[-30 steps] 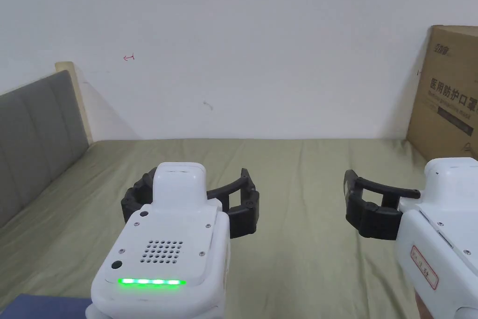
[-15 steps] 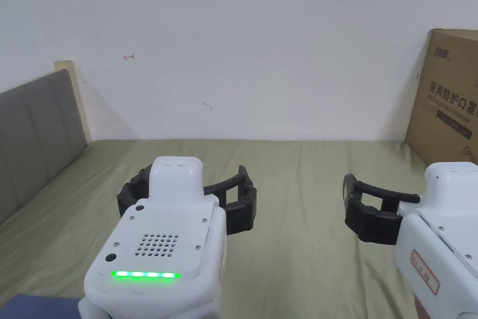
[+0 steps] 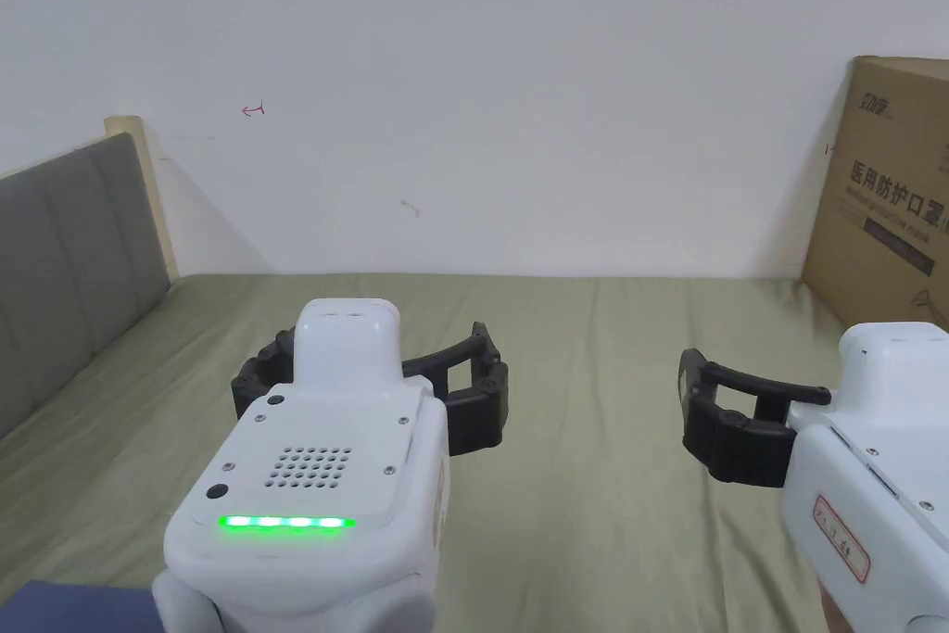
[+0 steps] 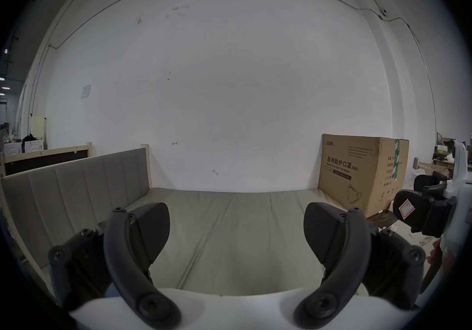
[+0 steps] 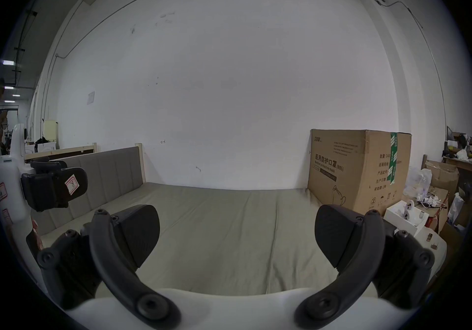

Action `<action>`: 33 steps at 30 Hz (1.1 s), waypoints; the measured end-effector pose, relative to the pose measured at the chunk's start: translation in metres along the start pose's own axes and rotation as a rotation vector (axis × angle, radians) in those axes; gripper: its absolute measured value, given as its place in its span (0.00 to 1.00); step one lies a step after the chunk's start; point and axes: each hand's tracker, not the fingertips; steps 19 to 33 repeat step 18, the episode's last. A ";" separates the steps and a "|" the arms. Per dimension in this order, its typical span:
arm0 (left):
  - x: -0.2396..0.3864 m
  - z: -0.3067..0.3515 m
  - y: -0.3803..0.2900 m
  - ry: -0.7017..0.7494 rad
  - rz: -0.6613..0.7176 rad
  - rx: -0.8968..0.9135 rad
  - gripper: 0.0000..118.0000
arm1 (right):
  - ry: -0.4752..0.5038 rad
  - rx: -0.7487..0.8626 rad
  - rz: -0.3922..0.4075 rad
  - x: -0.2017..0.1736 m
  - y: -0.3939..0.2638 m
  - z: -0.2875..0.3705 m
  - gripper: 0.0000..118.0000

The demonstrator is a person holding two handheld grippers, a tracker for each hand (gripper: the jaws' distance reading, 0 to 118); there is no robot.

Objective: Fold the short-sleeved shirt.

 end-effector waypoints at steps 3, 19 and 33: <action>0.002 -0.002 0.001 0.008 -0.001 -0.015 0.92 | 0.001 -0.004 0.005 -0.001 0.000 0.000 1.00; 0.003 -0.004 0.003 -0.050 0.065 -0.036 0.92 | 0.003 -0.024 0.020 -0.003 -0.002 -0.004 1.00; 0.003 -0.004 0.003 -0.050 0.065 -0.036 0.92 | 0.003 -0.024 0.020 -0.003 -0.002 -0.004 1.00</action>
